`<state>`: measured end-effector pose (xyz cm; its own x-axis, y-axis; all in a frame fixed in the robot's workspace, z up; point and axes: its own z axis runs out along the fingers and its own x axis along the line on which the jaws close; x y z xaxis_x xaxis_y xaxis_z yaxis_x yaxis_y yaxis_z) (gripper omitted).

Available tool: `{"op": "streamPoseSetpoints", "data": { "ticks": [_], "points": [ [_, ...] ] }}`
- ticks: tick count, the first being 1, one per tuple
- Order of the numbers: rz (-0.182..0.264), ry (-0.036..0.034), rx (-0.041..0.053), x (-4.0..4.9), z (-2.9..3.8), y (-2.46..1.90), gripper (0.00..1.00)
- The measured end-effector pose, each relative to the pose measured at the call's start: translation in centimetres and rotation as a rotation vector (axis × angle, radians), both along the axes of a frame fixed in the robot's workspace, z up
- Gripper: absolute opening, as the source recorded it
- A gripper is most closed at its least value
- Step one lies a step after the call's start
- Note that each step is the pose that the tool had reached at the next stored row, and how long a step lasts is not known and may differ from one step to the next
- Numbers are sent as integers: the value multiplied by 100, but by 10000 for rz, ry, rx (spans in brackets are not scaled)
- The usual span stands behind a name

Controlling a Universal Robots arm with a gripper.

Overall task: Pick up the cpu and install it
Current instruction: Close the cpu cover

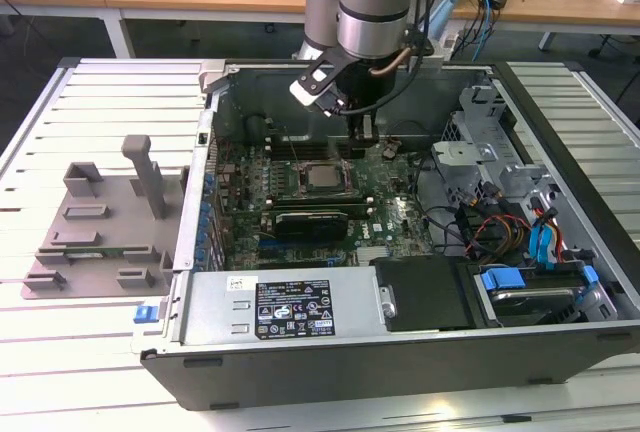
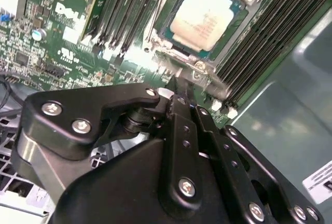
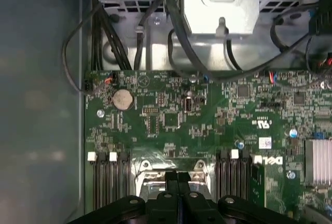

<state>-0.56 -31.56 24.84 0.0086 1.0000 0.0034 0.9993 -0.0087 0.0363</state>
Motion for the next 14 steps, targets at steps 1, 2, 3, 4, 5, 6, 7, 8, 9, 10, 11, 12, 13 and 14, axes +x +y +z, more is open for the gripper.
{"op": "streamPoseSetpoints", "data": {
  "ticks": [1, 2, 3, 4, 5, 6, 7, 8, 9, 10, 11, 12, 13, 14],
  "points": [
    [-19, -1, 0, -14, 0, 0, 11],
    [-20, 0, -1, -14, 0, 0, 11],
    [-21, -1, 0, -14, 0, 0, 11],
    [-22, 51, 6, -14, -2, 1, 11],
    [-21, 190, 15, -12, -4, 1, 11],
    [-21, 314, 22, -11, -4, 1, 11],
    [-21, 331, 20, -11, -3, 0, 11],
    [-22, 343, 18, -12, -3, 0, 11],
    [-21, 356, 21, -11, -3, 0, 11],
    [-21, 361, 22, -11, -4, 0, 11],
    [-21, 361, 21, -11, -5, 0, 11],
    [-21, 359, 24, -23, -11, 1, 11],
    [-19, 361, 21, -55, -18, 0, 11],
    [-19, 360, 22, -88, -27, 0, 11]
  ]
}}
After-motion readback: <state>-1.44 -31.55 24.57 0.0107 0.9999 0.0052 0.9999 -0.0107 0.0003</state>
